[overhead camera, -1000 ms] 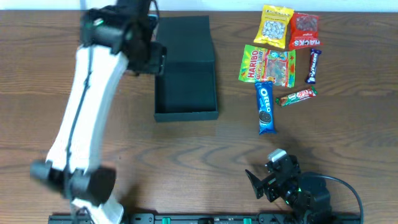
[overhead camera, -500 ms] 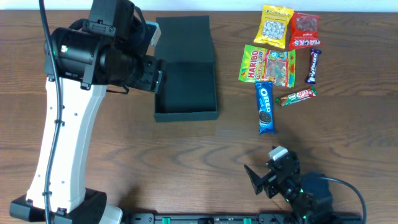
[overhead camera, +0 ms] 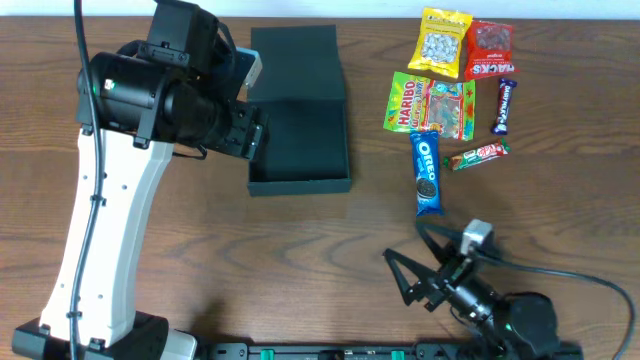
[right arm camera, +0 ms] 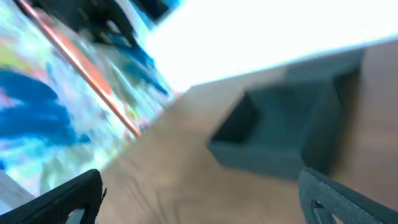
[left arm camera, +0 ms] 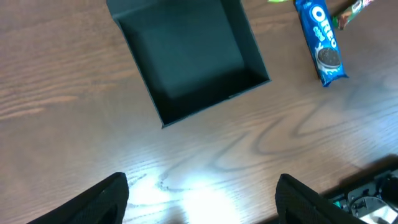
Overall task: Pack container
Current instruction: 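Reach the right gripper to the green Haribo bag and grasp it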
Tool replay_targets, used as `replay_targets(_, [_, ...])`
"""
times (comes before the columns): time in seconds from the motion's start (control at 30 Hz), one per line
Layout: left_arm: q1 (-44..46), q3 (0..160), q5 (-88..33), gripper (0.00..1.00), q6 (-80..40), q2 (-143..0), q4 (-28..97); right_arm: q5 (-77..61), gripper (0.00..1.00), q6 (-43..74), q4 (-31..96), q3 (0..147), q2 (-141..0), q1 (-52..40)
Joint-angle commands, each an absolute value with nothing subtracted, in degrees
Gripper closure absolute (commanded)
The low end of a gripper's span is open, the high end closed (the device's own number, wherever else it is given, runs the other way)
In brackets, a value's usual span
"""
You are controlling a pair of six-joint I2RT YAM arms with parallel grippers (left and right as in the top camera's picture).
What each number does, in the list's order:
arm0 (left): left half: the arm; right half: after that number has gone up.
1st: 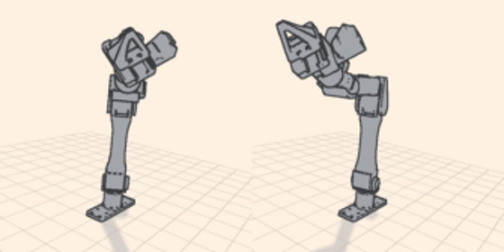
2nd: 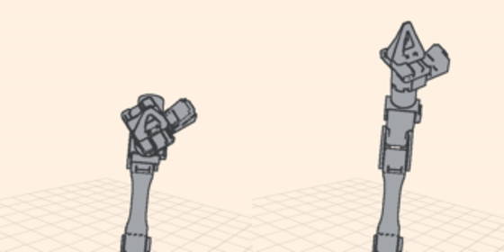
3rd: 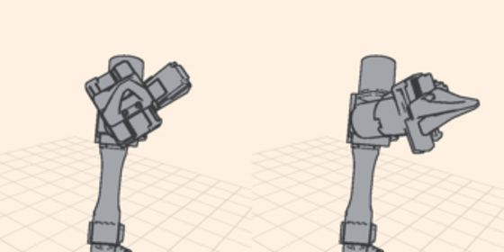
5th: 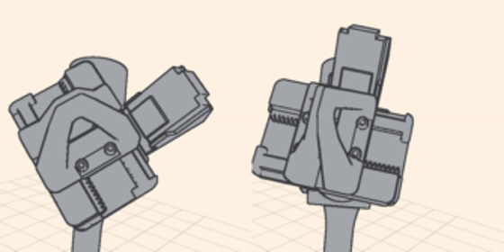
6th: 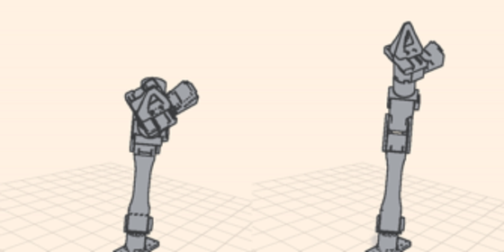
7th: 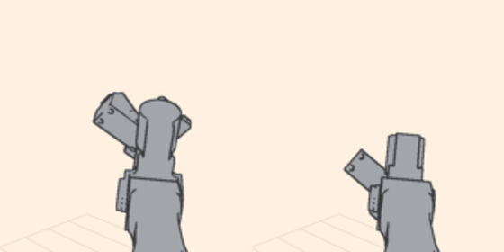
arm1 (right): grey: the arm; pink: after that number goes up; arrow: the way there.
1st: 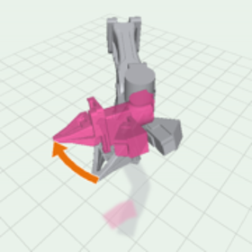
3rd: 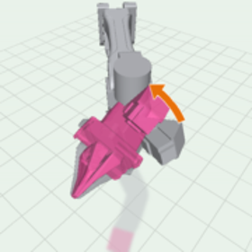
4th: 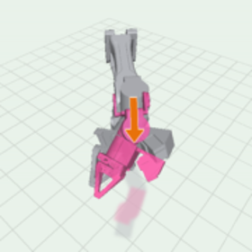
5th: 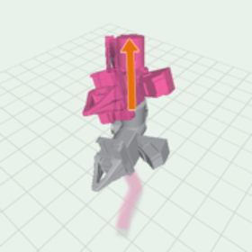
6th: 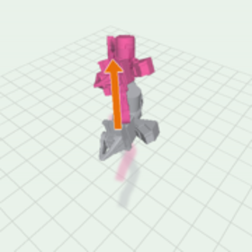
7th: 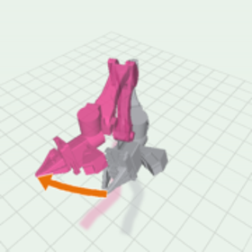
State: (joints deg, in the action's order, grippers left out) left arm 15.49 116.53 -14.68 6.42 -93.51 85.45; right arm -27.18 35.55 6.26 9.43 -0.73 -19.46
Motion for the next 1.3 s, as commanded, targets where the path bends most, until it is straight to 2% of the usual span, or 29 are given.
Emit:
replay_targets(0.0, [15.55,115.63,-14.83,0.18,7.75,-92.55,84.95,-25.93,0.01,37.15,3.60,10.48,-2.70,-17.32])
replay_targets(0.1, [15.55,115.63,-14.83,0.02,7.79,-92.55,84.53,-26.30,0.01,31.75,4.47,14.31,-10.02,-13.43])
replay_targets(0.13, [15.55,115.63,-14.79,0.05,7.90,-92.55,84.38,-26.74,0.01,29.39,5.19,16.53,-14.00,-11.73])
replay_targets(0.33, [15.49,115.63,-10.81,0.05,9.02,-92.55,83.70,-28.86,0.01,12.75,11.49,35.75,-43.05,-2.81])
replay_targets(0.5, [15.51,115.63,-3.88,0.05,9.02,-92.55,83.83,-21.15,0.01,1.54,20.27,54.72,-67.75,-1.10])
replay_targets(0.67, [15.51,115.63,-3.90,0.05,9.02,-92.55,83.94,-9.39,0.01,0.60,26.30,70.30,-88.33,-1.08])
replay_targets(0.97, [15.51,115.63,-3.90,0.05,8.99,-92.55,83.94,-3.64,0.01,0.54,23.49,85.58,-117.14,-1.04])
replay_targets(1.17, [15.51,115.63,-3.90,0.05,8.99,-92.55,83.94,-2.96,0.05,0.58,22.48,88.68,-124.70,-1.04])
replay_targets(1.27, [15.51,115.63,-3.90,0.05,8.99,-92.55,83.94,-1.80,0.12,0.60,22.20,88.71,-125.97,-1.04])
